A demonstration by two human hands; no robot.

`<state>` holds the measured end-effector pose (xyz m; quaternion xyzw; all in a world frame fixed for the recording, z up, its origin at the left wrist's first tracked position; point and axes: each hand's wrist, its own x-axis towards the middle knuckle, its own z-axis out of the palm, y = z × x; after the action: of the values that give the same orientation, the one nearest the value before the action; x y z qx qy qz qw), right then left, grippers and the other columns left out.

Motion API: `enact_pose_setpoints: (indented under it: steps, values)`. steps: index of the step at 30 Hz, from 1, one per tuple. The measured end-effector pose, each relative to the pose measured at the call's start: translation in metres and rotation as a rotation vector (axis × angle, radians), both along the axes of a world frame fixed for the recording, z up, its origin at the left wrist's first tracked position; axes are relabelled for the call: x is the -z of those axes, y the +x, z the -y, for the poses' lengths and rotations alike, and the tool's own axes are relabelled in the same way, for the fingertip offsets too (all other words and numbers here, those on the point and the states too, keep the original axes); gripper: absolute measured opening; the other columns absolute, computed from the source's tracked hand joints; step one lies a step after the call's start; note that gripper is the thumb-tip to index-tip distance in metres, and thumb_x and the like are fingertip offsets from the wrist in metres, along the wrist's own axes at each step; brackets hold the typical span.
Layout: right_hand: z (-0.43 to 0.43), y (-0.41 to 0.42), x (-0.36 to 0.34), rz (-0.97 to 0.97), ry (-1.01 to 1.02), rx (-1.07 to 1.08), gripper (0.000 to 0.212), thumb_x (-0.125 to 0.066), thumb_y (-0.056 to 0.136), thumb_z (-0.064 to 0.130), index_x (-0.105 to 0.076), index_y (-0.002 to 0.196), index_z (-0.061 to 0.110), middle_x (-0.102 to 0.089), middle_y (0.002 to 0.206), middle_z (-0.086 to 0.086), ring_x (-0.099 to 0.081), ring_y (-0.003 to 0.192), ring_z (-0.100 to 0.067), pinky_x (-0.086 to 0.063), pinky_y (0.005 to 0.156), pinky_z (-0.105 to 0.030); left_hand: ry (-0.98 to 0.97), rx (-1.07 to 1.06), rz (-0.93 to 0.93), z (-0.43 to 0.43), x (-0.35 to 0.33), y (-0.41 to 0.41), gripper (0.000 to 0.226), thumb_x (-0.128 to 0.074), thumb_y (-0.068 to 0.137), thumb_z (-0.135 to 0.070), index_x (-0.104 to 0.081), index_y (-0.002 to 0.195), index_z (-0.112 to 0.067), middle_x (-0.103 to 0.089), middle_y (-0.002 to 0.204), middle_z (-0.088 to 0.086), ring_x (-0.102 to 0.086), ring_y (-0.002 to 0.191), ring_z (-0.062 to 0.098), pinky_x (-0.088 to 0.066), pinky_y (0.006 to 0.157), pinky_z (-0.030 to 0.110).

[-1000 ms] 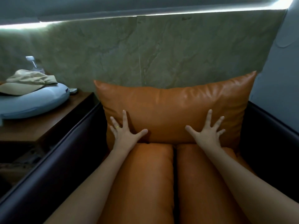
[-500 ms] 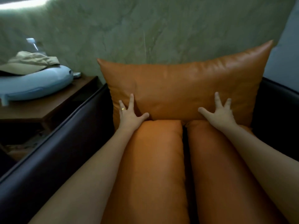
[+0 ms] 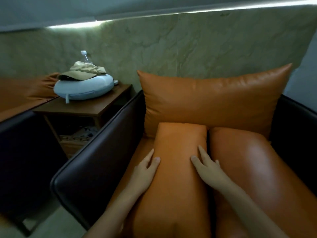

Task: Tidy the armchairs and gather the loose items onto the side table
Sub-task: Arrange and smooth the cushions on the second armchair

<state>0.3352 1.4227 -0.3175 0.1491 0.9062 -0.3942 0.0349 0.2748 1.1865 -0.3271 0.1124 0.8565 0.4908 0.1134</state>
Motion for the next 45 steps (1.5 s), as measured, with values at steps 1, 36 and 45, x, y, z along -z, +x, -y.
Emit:
enact_pose_setpoints:
  steps: [1,36,45]
  values:
    - [0.01,0.006,0.005,-0.047,-0.085,0.043,0.071,-0.026,0.1,0.064,0.003,0.159,0.037,-0.007,0.168,0.003,-0.007,0.154,-0.025,0.007,0.124,-0.047,-0.014,0.004,0.007,0.006,-0.001,0.013,0.064,-0.039,0.095,-0.066,-0.023,0.153,-0.046,-0.033,0.159,-0.006,-0.035,0.144,0.018,-0.029,0.114,0.035]
    - [0.182,-0.033,-0.004,-0.225,-0.227,-0.187,0.085,-0.054,0.076,0.077,-0.016,0.15,0.06,0.017,0.165,0.018,0.02,0.152,-0.026,-0.002,0.12,-0.057,0.114,-0.329,-0.318,0.126,-0.007,0.119,0.113,-0.077,0.076,-0.052,0.021,0.127,-0.078,-0.007,0.156,-0.027,-0.018,0.124,-0.014,-0.027,0.104,0.024]
    - [0.178,-0.024,0.023,-0.294,-0.33,-0.144,0.077,-0.053,0.081,0.073,-0.015,0.147,0.064,0.011,0.167,0.013,0.001,0.154,-0.017,-0.013,0.123,-0.048,0.038,-0.358,-0.73,0.115,0.019,0.106,0.088,-0.072,0.086,-0.025,-0.014,0.147,-0.052,-0.006,0.164,-0.003,-0.008,0.146,-0.01,-0.019,0.107,0.002]
